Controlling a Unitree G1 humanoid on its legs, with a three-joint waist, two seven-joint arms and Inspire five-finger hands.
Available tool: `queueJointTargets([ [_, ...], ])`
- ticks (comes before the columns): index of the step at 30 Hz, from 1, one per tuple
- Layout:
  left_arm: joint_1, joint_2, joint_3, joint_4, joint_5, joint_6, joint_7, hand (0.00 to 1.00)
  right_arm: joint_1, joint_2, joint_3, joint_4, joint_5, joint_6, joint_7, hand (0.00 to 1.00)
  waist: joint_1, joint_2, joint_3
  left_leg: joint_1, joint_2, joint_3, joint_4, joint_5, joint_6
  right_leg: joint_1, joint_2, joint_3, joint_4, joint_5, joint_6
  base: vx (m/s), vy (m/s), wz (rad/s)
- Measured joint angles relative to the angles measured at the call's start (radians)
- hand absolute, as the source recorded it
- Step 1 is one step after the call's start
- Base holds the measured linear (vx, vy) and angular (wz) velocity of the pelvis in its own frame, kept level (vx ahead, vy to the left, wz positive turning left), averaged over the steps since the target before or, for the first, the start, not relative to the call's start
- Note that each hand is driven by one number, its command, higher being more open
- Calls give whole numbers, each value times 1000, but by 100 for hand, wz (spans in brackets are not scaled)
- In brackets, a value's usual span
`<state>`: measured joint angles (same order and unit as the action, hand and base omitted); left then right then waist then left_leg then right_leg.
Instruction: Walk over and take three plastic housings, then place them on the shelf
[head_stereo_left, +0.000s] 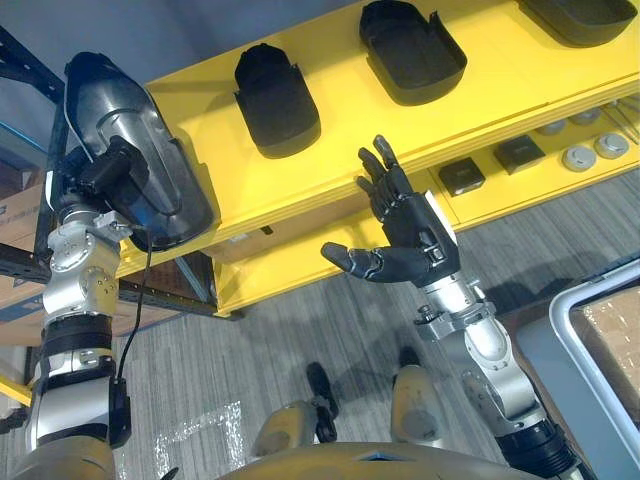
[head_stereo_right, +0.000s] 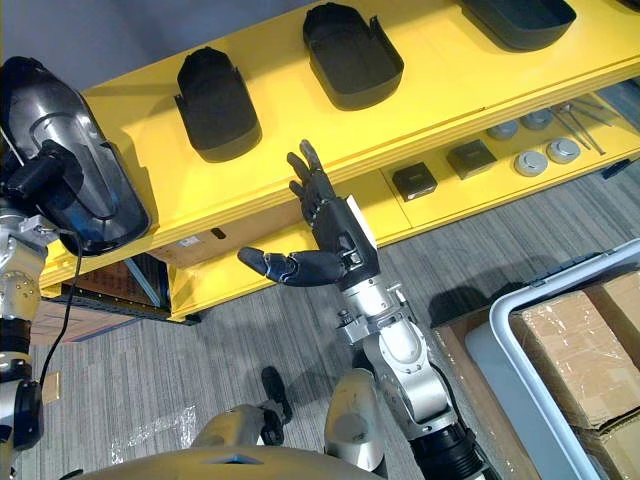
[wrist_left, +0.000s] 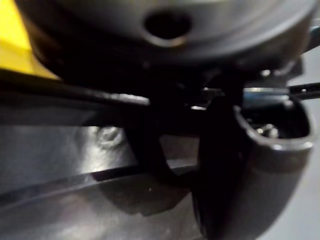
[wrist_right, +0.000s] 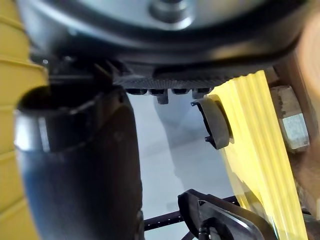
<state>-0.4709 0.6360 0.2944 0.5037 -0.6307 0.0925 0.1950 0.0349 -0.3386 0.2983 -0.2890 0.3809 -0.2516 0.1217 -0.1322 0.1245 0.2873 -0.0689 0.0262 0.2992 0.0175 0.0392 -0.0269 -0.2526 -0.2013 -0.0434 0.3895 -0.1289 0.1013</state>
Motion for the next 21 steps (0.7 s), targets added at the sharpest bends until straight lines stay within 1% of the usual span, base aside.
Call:
queueJointTargets([
  [2,-7,4,1,0,1,6,5,0,1,0,10,-2,0,3,-8,100,-1,0,0,-21,1,2,15,-2,-2,-19,-3,-1,10,-2,-1,2,-12,6],
  [6,-41,7,7,0,6,64,27,0,1,-2,30,-5,0,16,-24,100,5,0,12,-38,5,9,31,-2,-1,-26,-5,-7,15,-2,-1,12,-6,6],
  [7,-45,9,7,0,6,70,28,0,1,-2,32,-9,0,19,-25,100,6,0,15,-41,5,9,32,-2,-1,-26,-5,-8,15,-2,-1,8,2,9],
  [9,-65,12,22,0,13,102,39,0,1,-3,44,-28,1,21,-39,100,10,0,33,-46,7,9,35,-2,-2,-28,-5,-10,15,-2,-1,-3,1,6],
  [12,-74,12,33,4,18,133,55,0,1,-3,58,-33,20,21,-56,100,17,-2,44,-52,11,10,46,-8,-1,-28,-4,-12,15,-2,-1,4,-1,1],
  [13,-74,12,38,9,19,142,61,100,2,-3,62,-33,20,21,-66,100,17,-1,46,-60,13,10,55,-11,-1,-28,-4,-16,13,-2,-1,22,-2,8],
  [17,-78,25,39,55,58,175,69,100,3,-3,66,-33,20,21,-78,100,20,-5,48,-68,19,14,67,-16,-2,-27,-3,-22,10,-2,-1,33,-3,4],
  [21,-86,34,39,80,96,179,96,100,4,-3,66,-33,23,20,-91,100,20,-11,53,-69,20,20,68,-16,-2,-27,-2,-22,8,-1,-1,26,-1,0],
])
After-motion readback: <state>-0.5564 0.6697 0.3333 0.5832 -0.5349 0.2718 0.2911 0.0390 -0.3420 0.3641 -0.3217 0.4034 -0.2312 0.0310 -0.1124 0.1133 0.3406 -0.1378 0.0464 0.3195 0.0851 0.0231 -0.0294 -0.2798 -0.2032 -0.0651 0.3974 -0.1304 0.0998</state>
